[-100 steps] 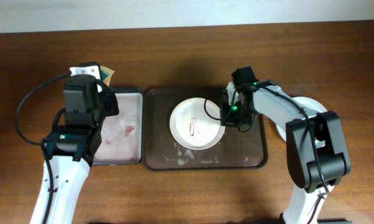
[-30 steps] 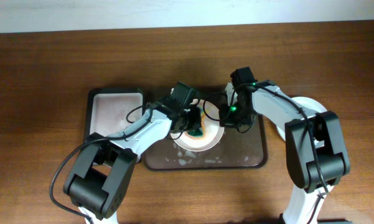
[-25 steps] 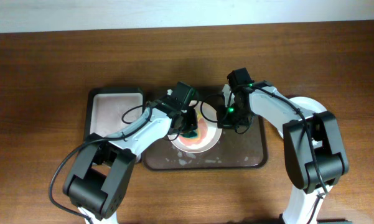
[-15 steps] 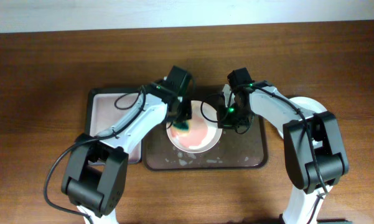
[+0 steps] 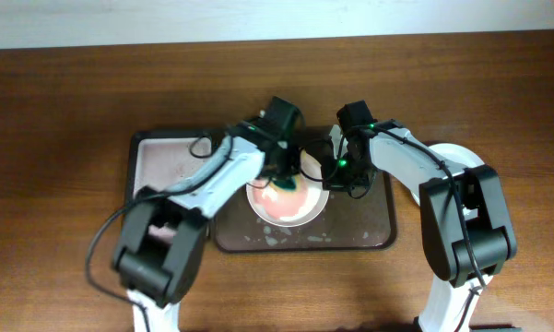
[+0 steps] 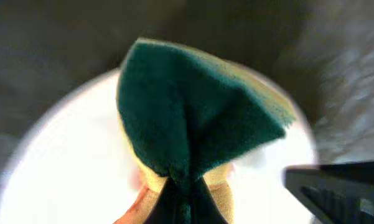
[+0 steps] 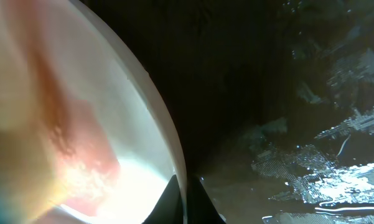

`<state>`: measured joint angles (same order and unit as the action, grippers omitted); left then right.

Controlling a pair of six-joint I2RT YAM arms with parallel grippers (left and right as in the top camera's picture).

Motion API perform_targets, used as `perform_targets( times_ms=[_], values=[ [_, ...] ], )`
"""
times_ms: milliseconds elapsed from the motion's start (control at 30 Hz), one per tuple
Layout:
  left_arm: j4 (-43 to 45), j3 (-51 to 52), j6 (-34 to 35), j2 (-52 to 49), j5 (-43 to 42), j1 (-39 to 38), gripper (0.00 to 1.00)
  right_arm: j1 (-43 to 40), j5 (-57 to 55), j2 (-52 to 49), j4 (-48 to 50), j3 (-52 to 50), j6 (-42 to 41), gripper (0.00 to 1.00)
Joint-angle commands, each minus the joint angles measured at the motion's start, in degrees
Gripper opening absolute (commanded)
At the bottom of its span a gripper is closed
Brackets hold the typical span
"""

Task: Clean dirty plates on tray and stack at the side
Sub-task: 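Scrub the plate's red streak with the sponge while right gripper holds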

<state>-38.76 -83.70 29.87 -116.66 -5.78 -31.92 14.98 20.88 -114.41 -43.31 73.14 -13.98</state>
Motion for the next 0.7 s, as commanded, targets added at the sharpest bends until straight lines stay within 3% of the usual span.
perform_targets(
  times_ms=[0,200,433,500,533,567,667],
  values=[
    [-1.2,-0.3,1.4,-2.9,0.3,-0.6,0.0,-0.6,-3.6,-0.1,-0.9,-0.6,0.0,0.04],
    [-8.1,-0.4,1.3,-2.1,11.8,0.0,0.0,-0.6,-3.6,-0.1,-0.9,-0.6,0.0,0.04],
    [-10.0,-0.4,-2.8,4.6,12.9,1.7,0.0,-0.6,-3.6,-0.1,-0.8,-0.6,0.0,0.04],
    [-10.6,-0.4,-3.5,7.6,12.9,1.7,0.0,-0.6,-3.6,-0.1,-0.4,-0.6,0.0,0.21],
    [-11.0,-0.4,-4.0,8.9,13.0,1.7,0.0,-0.6,-3.6,-0.1,0.2,-0.6,0.0,0.23],
    [-11.4,-0.4,-4.1,10.1,13.2,1.8,0.0,-0.6,-3.6,-0.1,0.6,-0.6,0.0,0.22],
    [-12.9,-0.4,-4.1,14.1,13.8,3.6,0.0,-0.6,-3.6,-0.1,1.1,-0.6,0.0,0.07]
  ],
)
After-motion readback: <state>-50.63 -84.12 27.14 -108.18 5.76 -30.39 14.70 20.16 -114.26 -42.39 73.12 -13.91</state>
